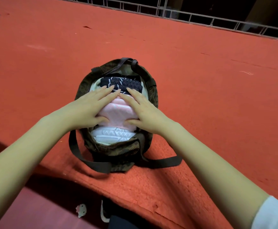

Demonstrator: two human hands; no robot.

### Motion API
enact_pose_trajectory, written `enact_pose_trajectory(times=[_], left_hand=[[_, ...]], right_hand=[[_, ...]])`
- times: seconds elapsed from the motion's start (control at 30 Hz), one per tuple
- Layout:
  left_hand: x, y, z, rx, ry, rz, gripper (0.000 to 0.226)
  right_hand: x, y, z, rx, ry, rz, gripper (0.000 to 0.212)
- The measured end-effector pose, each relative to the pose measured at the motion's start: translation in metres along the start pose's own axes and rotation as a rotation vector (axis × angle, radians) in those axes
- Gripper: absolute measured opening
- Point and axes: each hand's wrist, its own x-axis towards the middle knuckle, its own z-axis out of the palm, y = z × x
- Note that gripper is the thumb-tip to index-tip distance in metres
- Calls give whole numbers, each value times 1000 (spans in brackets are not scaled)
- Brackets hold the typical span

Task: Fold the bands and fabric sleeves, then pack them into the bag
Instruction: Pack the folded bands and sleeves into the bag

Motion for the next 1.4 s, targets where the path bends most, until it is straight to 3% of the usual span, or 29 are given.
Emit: enact_pose_trajectory(times=[0.17, 0.3, 0.63, 0.8, 0.93, 1.13, 1.4], left_hand=[[2, 12, 0, 46, 43, -54, 98], [0, 17, 4, 82, 51, -77, 97], [4, 27, -20, 53, -195, -173, 96], [11, 42, -47, -13, -303, -255, 76], [27, 72, -68, 27, -273, -295, 66], [66, 151, -55, 74, -123, -150, 55], [128, 294, -10, 58, -83, 80, 51]], right_hand=[[-4, 4, -8, -114, 91, -37, 81], [-8, 1, -3, -89, 54, -27, 82], [-10, -2, -13, -45, -31, -11, 80], [-20, -3, -27, -17, -40, 49, 76], [-42, 1, -49, -8, -31, 92, 67], [-112, 28, -85, -81, 29, 220, 60], [-263, 90, -117, -205, 45, 525, 58]])
